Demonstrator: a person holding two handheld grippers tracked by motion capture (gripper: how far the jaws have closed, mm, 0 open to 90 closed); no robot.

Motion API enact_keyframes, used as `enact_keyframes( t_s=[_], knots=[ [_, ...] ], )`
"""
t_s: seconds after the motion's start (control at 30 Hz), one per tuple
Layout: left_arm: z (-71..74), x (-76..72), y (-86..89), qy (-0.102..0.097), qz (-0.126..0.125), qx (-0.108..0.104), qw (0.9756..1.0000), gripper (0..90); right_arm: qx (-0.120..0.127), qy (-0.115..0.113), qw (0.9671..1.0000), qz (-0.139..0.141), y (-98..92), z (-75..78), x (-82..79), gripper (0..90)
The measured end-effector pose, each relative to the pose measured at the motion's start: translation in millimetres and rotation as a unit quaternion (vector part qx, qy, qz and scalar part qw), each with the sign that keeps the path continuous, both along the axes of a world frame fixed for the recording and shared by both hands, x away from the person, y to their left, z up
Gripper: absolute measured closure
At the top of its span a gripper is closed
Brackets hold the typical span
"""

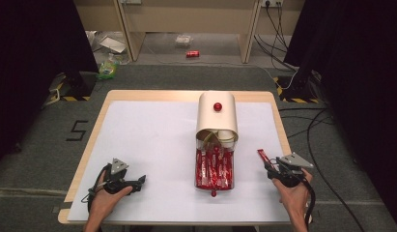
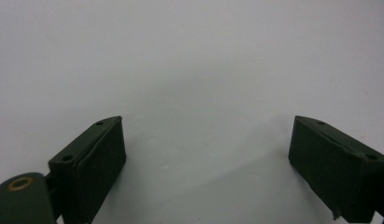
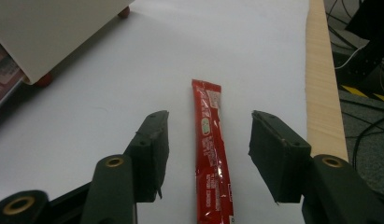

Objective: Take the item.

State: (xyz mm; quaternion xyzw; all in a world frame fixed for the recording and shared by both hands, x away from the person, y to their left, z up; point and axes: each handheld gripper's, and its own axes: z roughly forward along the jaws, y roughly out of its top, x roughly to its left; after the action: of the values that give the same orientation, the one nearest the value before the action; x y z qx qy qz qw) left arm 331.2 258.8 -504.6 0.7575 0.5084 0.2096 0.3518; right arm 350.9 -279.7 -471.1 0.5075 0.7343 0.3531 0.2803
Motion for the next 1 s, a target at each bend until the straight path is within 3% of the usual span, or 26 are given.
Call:
enact_keyframes(
  t_s=[0.27, 0.53, 1.0],
  knots=[
    [0.0, 0.0, 0.1, 0.000, 0.000, 0.000, 1.0000, 10.4, 0.007, -0.021, 0.9997, -0.011, 4.4, 5.0, -7.8, 40.7],
    [0.0, -0.1, 0.0, 0.000, 0.000, 0.000, 1.0000, 10.4, 0.018, -0.042, 0.9989, -0.007, 12.7, 11.2, -19.4, 39.9],
    [0.0, -0.1, 0.0, 0.000, 0.000, 0.000, 1.0000, 10.4, 0.027, -0.054, 0.9982, 0.005, 19.2, 14.1, -32.3, 40.3]
  ],
)
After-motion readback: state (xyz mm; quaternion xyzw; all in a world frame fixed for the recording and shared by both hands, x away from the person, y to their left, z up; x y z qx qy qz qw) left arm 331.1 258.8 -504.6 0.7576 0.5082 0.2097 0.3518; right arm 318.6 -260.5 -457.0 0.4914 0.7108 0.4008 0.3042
